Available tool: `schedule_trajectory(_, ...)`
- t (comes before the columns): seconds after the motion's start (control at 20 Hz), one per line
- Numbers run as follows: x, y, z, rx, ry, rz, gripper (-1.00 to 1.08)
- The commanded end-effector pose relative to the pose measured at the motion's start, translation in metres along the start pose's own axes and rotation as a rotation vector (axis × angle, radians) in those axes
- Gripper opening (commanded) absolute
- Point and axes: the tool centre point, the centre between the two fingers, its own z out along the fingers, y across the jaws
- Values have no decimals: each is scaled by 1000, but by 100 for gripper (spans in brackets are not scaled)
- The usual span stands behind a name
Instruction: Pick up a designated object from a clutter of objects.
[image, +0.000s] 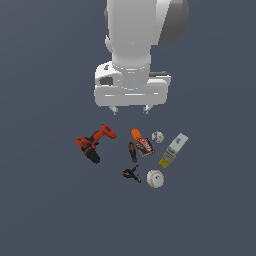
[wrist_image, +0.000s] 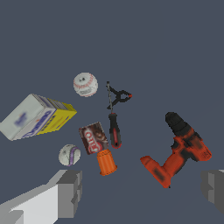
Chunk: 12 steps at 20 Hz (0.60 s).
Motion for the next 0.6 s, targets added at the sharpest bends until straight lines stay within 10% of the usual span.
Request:
schedule_trajectory(0.0,0,0,0,0,0,0,100)
schedule_trajectory(0.55,1,15,10,22,-13,48,100)
